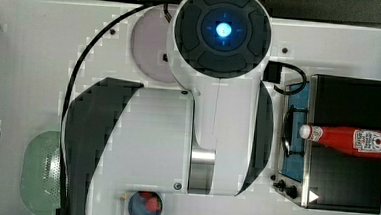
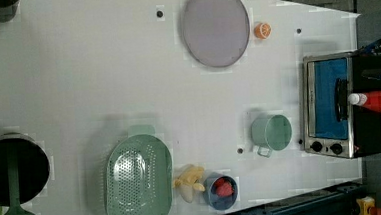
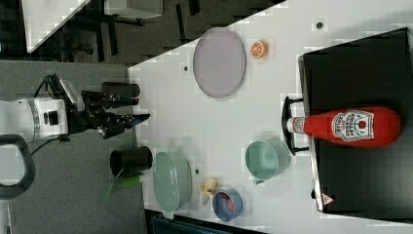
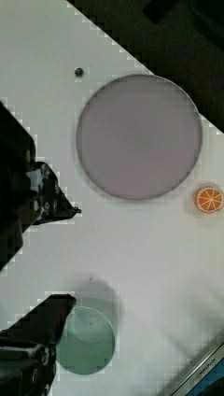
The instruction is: Pick Ketchup from oven and place it on table.
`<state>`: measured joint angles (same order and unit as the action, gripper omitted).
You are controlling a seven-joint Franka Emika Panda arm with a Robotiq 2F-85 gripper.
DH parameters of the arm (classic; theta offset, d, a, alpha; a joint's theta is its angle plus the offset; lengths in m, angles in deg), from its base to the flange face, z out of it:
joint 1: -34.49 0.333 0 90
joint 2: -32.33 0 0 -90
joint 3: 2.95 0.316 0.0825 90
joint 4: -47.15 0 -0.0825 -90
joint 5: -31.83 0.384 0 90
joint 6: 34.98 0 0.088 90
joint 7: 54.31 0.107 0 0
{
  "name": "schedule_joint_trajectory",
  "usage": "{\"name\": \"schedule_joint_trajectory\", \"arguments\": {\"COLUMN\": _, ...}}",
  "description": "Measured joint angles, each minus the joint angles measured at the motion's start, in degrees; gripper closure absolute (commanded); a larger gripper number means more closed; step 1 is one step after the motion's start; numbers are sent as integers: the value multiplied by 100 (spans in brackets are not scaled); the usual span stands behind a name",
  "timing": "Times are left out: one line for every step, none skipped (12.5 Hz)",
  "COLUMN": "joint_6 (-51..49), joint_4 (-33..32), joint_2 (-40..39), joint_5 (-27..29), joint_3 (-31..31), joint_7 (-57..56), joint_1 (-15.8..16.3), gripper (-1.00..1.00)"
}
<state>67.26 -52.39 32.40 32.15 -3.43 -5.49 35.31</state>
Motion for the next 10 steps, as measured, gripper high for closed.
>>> {"name": "schedule_joint_trajectory", "arguments": {"joint_6": -163, "joint_4": -319, "joint_2": 258, "joint_5": 13, "joint_3": -6, "joint_7": 19, "joint_1": -12, "gripper": -52}}
{"name": "schedule_joint_trajectory", "arguments": {"joint_6": -788, "joint_4": -1214, "joint_2": 1186, "joint_5": 102, "joint_3": -126, "joint_7": 148, "joint_1": -17, "gripper": -67}}
{"name": "schedule_joint_trajectory", "arguments": {"joint_6": -797, "joint_4": -1337, "joint_2": 1711, "joint_5": 15, "joint_3": -232, "joint_7": 259, "joint_1": -61, "gripper": -94}}
{"name": "schedule_joint_trajectory", "arguments": {"joint_6": -760, "joint_4": -1214, "joint_2": 1902, "joint_5": 66, "joint_3": -234, "joint_7": 319, "joint_1": -154, "gripper": -100}}
{"name": "schedule_joint_trajectory", "arguments": {"joint_6": -735, "joint_4": -1091, "joint_2": 2037, "joint_5": 73, "joint_3": -257, "joint_7": 331, "joint_1": -164, "gripper": -100}}
{"name": "schedule_joint_trajectory", "arguments": {"joint_6": -811, "joint_4": -974, "joint_2": 2062, "joint_5": 94, "joint_3": -240, "joint_7": 356, "joint_1": -191, "gripper": -100}}
{"name": "schedule_joint_trajectory", "arguments": {"joint_6": -816, "joint_4": -895, "joint_2": 2055, "joint_5": 103, "joint_3": -258, "joint_7": 361, "joint_1": -176, "gripper": -100}}
{"name": "schedule_joint_trajectory", "arguments": {"joint_6": -873, "joint_4": -873, "joint_2": 1908, "joint_5": 173, "joint_3": -233, "joint_7": 361, "joint_1": -204, "gripper": -100}}
{"name": "schedule_joint_trajectory", "arguments": {"joint_6": -742, "joint_4": -934, "joint_2": 1778, "joint_5": 178, "joint_3": -225, "joint_7": 363, "joint_1": -224, "gripper": -100}}
{"name": "schedule_joint_trajectory", "arguments": {"joint_6": -546, "joint_4": -1002, "joint_2": 1522, "joint_5": 201, "joint_3": -328, "joint_7": 363, "joint_1": -234, "gripper": -100}}
